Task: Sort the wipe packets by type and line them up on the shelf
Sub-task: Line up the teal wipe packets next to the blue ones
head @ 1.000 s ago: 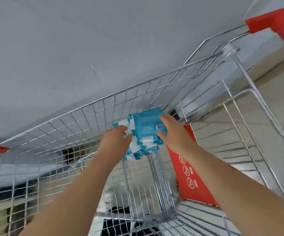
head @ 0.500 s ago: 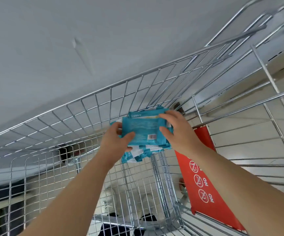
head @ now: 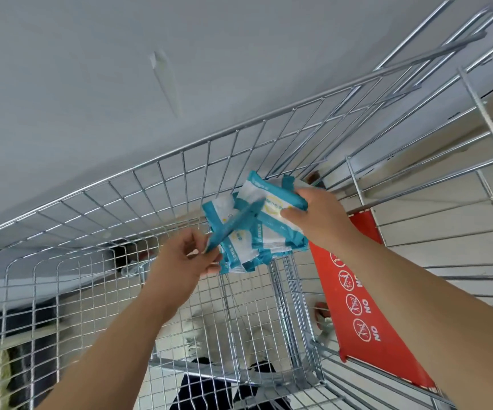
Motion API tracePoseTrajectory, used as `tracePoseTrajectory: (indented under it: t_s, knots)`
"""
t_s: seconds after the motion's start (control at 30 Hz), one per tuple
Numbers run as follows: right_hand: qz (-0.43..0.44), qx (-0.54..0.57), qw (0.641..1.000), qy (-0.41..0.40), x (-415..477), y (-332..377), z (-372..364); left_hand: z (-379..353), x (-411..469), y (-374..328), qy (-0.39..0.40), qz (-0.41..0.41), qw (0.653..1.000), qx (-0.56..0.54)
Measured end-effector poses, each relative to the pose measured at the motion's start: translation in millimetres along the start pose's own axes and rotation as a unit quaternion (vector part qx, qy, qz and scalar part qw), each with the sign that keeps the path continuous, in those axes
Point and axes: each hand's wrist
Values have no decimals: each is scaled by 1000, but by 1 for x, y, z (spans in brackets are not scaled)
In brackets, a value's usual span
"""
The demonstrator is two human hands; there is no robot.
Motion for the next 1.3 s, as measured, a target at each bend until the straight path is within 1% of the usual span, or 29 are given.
tracePoseTrajectory:
  t_s: [0.13,0.2,0.3,0.33,0.37,0.43,0.47,0.57,0.63,0.7,0.73,0.77,0.8,0.83,0.87,0.9,0.93,1.03,1.13,1.3]
  knots:
    - [-27,73,997,16,-17,0,2,-11,-5,-5,16,8,999,38]
    - [-31,93,995,12,-25,-2,3,-18,-6,-5,16,30,999,24]
    - [-67,179,981,19,-36,-6,4,-27,-2,-1,-42,39,997,45]
    - [-83,212,973,31,-41,-6,3,-29,-1,1,-53,44,996,52]
    - [-94,241,965,42,-44,-7,0,-32,-1,2,-44,58,996,46]
    - [-109,285,950,63,-50,-8,-7,-37,-1,4,9,92,996,3]
    - [-115,298,945,70,-52,-7,-9,-38,-2,5,28,93,995,-22]
    - [-115,312,939,90,-56,-7,-12,-36,-6,6,22,68,990,-119]
    - [-118,347,920,140,-60,-2,-14,-34,-8,6,27,77,980,-182]
    - [-115,374,902,184,-65,5,-17,-34,-8,7,37,94,974,-203]
    - [-100,358,912,174,-65,7,-18,-34,-7,8,31,99,973,-205]
    - [-78,323,933,138,-63,8,-18,-33,-5,9,17,97,974,-206]
    - [-58,264,959,79,-59,7,-18,-31,-3,11,-2,91,975,-204]
    - [-44,210,977,15,-52,4,-20,-28,-1,14,-19,83,976,-199]
    - [-41,172,984,-32,-45,1,-23,-25,1,16,-30,75,977,-195]
    - [-44,152,986,-57,-37,-1,-26,-21,3,19,-37,73,977,-199]
    - [-52,132,988,-60,-30,-2,-31,-19,5,22,-40,77,974,-211]
    - [-87,72,993,-38,-17,0,-42,-18,10,27,-40,90,966,-240]
    - [-121,117,985,-26,-12,2,-40,-19,17,28,-50,97,962,-251]
    - [-155,148,970,-115,-15,-10,-31,-17,26,30,-42,86,968,-233]
Point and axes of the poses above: each hand's wrist, its own x-axis towards the middle knuckle, its own z-axis out of the back of the hand, y = z × x, and after that the axes turned 5 degrees about -y, right-handed
